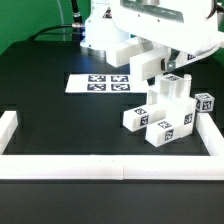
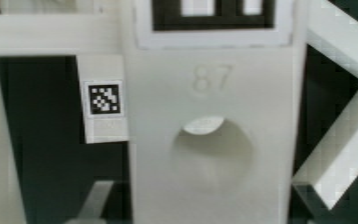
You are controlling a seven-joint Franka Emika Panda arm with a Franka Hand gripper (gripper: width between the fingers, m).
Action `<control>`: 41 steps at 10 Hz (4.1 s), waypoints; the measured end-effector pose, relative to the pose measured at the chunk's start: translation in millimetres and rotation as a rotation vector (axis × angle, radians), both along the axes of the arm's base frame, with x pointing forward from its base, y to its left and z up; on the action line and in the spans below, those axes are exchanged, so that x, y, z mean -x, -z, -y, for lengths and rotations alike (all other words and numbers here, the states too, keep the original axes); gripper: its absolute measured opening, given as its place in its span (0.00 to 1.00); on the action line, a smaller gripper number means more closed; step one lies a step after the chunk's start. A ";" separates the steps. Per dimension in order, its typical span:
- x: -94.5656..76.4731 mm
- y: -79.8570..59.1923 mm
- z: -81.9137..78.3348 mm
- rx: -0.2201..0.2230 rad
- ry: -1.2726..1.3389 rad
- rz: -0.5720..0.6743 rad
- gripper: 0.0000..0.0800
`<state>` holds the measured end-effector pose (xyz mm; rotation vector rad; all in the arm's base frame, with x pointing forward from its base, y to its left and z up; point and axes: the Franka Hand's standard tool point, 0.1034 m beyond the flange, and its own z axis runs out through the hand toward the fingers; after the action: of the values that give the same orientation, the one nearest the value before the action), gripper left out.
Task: Assemble chair
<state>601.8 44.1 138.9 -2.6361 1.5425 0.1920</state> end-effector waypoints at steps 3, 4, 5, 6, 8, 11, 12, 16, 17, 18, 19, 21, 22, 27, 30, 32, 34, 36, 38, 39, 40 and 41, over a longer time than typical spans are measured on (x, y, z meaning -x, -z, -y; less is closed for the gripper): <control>0.4 -2.1 -8.7 0.001 0.006 0.000 0.36; 2.1 -3.1 -12.5 0.006 -0.008 0.000 0.36; 3.0 -3.2 -17.4 0.006 -0.021 0.000 0.36; 3.3 -1.4 -16.1 0.005 -0.018 -0.002 0.36; 3.6 -0.5 -16.5 0.005 -0.019 -0.003 0.36; 5.5 1.2 -22.8 0.012 0.000 -0.009 0.36; 6.8 2.0 -27.2 0.012 -0.007 -0.013 0.36; 7.4 4.6 -29.0 0.011 -0.010 -0.016 0.36; 7.5 5.0 -29.0 0.011 -0.010 -0.016 0.36; 7.7 5.6 -29.0 0.011 -0.010 -0.017 0.36; 7.9 6.3 -28.9 0.011 -0.010 -0.018 0.36; 10.0 9.7 -32.9 0.013 -0.011 -0.023 0.36; 10.8 10.9 -35.3 0.014 -0.016 -0.025 0.36; 14.0 17.5 -36.1 0.016 -0.025 -0.036 0.36; 14.4 18.4 -36.0 0.016 -0.026 -0.037 0.36; 14.8 19.0 -36.0 0.016 -0.026 -0.038 0.36; 15.9 21.3 -36.0 0.017 -0.024 -0.043 0.36; 16.4 21.8 -36.7 0.017 -0.017 -0.045 0.36; 16.4 21.8 -36.7 0.017 -0.018 -0.045 0.36; 16.4 21.8 -36.7 0.017 -0.018 -0.045 0.36; 16.4 21.8 -36.7 0.017 -0.019 -0.045 0.36; 16.3 21.9 -36.7 0.017 -0.019 -0.044 0.36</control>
Offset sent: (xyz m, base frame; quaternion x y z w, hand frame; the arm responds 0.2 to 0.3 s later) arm -0.0153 0.0046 0.0080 -0.0243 0.0172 -0.0076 0.9995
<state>585.5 80.8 117.0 -2.6776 1.5401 0.2416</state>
